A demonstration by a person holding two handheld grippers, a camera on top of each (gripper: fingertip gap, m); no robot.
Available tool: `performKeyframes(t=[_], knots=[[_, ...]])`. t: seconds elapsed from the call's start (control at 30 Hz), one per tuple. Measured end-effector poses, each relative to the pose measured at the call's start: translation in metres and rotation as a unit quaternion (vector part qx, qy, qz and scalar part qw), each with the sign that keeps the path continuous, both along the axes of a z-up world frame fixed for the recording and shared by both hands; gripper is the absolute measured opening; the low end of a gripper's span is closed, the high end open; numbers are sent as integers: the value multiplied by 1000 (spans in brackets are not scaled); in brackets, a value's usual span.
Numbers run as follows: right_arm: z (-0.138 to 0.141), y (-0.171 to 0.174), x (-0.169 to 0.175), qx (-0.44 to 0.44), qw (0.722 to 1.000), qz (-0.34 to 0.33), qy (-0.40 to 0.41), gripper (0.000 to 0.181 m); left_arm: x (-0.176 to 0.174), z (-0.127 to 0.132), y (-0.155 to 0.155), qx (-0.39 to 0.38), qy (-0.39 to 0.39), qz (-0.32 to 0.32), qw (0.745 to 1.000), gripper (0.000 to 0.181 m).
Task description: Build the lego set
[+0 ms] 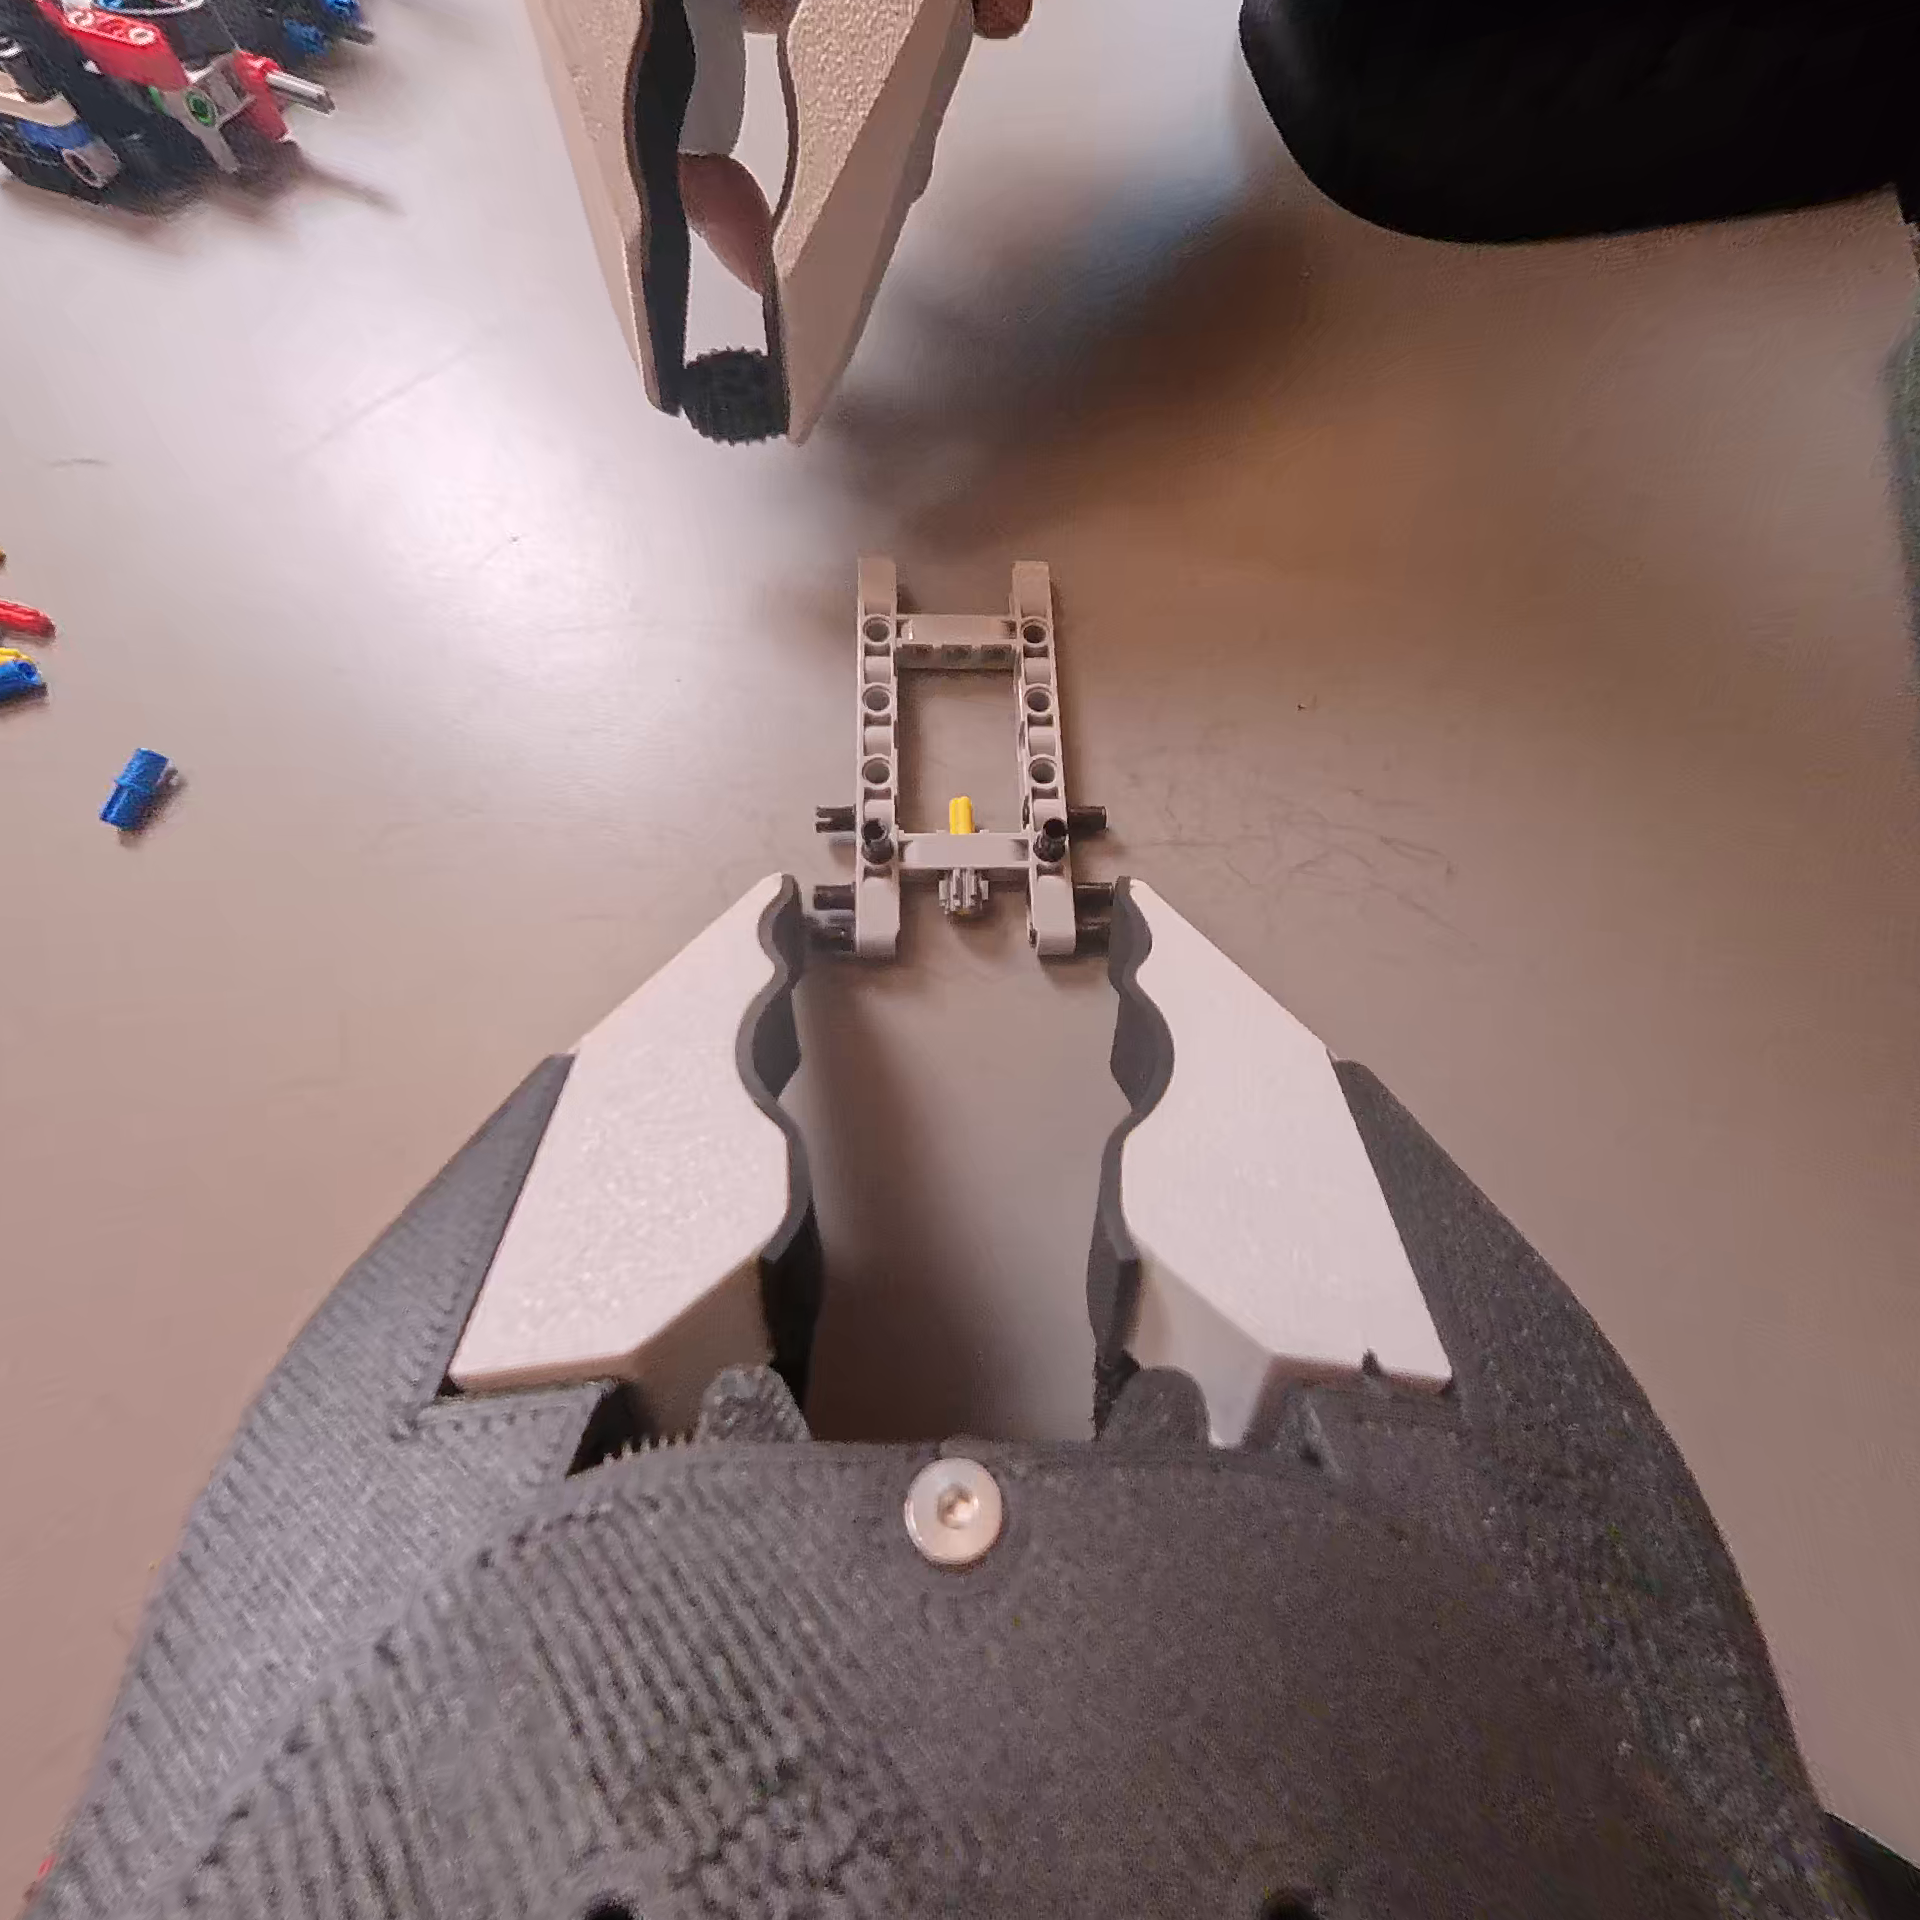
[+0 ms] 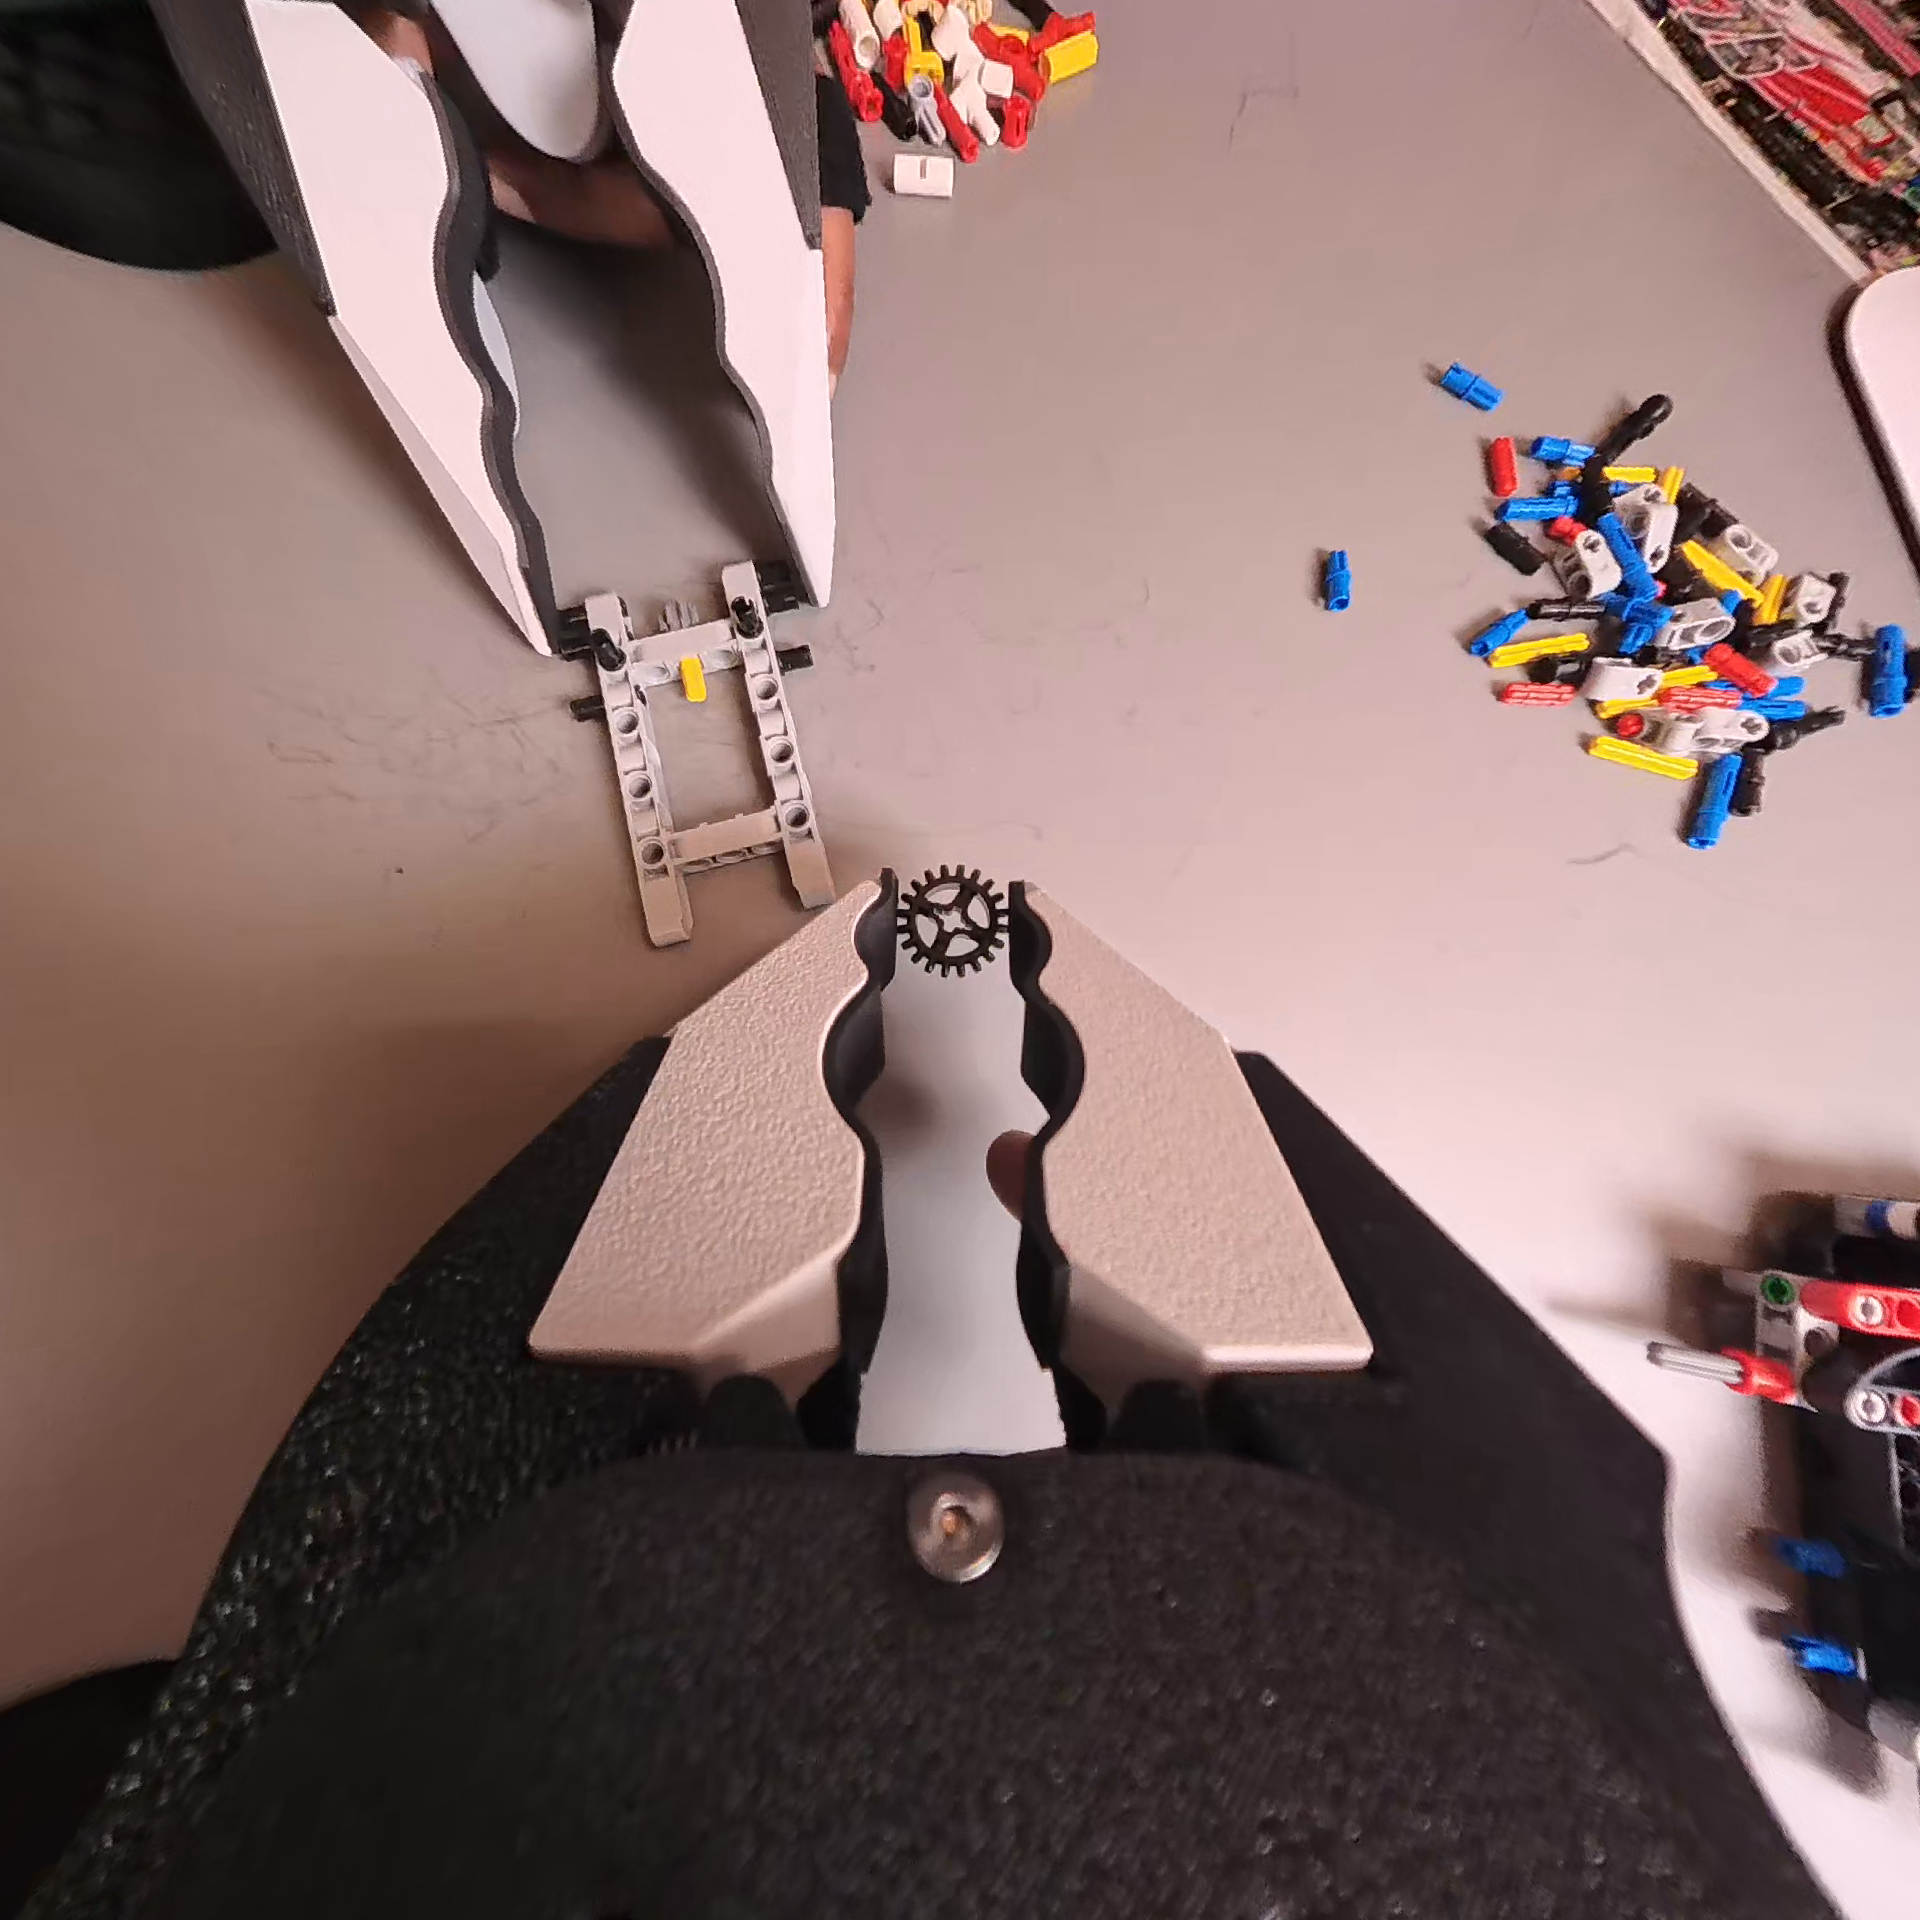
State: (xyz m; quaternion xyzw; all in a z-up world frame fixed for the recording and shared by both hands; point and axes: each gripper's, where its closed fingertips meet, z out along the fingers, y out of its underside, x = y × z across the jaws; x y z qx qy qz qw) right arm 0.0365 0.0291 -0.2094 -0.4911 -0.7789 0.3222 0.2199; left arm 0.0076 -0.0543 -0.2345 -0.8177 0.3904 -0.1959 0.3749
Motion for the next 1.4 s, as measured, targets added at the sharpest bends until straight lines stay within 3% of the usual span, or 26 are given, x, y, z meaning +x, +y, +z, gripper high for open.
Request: performKeyframes(t=[0.33, 0.47, 0.57, 0.7, 0.77, 0.97, 1.17, 1.3, 1.4], knots=[[24, -10, -8, -41, 997, 2, 68, 20, -2, 19, 1, 7, -58, 4, 998, 63], [45, -26, -16, -82, 987, 18, 137, 20, 1, 42, 4, -5, -148, 18, 989, 56], [72, -47, -24, -105, 971, 42, 213, 19, 6, 77, 5, -35, -302, 21, 953, 54], [103, -71, -27, -127, 947, 67, 288, 20, 10, 117, -1, -107, -495, -12, 862, 60], [113, -77, -27, -138, 938, 69, 309, 19, 12, 125, -1, -131, -540, -21, 831, 61], [114, -88, -28, -146, 934, 82, 316, 19, 25, 137, -4, -169, -600, -46, 780, 51], [114, -85, -28, -144, 931, 79, 327, 20, 20, 138, -1, -166, -614, -40, 771, 29], [115, -82, -28, -140, 928, 76, 337, 19, 15, 137, 2, -164, -616, -30, 769, 25], [113, -82, -28, -133, 929, 77, 336, 19, 13, 134, 6, -166, -619, -17, 768, 33]])
